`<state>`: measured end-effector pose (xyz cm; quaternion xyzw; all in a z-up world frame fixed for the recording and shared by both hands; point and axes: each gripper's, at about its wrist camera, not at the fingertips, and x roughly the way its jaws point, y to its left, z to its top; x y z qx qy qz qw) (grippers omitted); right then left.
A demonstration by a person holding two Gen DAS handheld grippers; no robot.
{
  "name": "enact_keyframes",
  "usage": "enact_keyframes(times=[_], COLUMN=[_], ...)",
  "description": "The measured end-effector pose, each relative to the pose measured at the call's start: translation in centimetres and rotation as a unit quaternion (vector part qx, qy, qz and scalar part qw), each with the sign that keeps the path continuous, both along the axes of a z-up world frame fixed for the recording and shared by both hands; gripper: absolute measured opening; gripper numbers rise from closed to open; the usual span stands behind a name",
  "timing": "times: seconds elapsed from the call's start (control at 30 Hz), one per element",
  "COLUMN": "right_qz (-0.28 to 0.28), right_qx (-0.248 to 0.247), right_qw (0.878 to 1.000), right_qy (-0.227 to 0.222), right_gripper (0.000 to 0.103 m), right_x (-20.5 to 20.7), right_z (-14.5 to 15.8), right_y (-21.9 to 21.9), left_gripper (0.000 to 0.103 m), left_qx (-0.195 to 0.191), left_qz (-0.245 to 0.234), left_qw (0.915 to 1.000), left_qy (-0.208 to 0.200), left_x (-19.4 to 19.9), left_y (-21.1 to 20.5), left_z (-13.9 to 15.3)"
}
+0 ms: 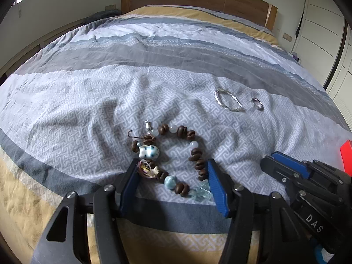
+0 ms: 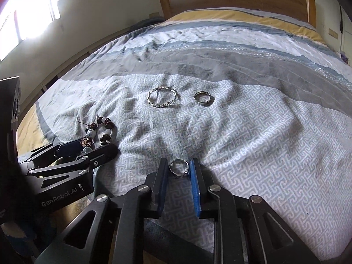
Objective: Organize jewelry
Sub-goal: 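Grasp the beaded bracelet with the left tool while the right tool grasps a silver ring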
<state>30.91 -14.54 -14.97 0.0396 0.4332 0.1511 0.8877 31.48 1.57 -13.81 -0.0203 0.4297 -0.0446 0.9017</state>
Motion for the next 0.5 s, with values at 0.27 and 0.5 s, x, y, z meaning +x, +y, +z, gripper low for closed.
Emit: enact_keyframes(times=[0.27,0.5], right_qz=[-0.002,-0.003], right_qx=[0.000,0.007], right_qw=[1.000,1.000], right_qy=[-0.008,-0.011], right_gripper=[0.020,0.020], right_x=[-0.24,-0.43], right_z=[-0.05,-0.07], right_y=[0.07,-0.20], left_gripper=[0.057,0.057], left_qx=[-0.001,0.003], left_qz=[0.001,0.002], left_qw=[1.0000,1.0000], left_qy=[-0.004,-0.007], left_x=[-0.18,-0.35], left_y=[0.02,-0.17], left_z=[0.10,0.15])
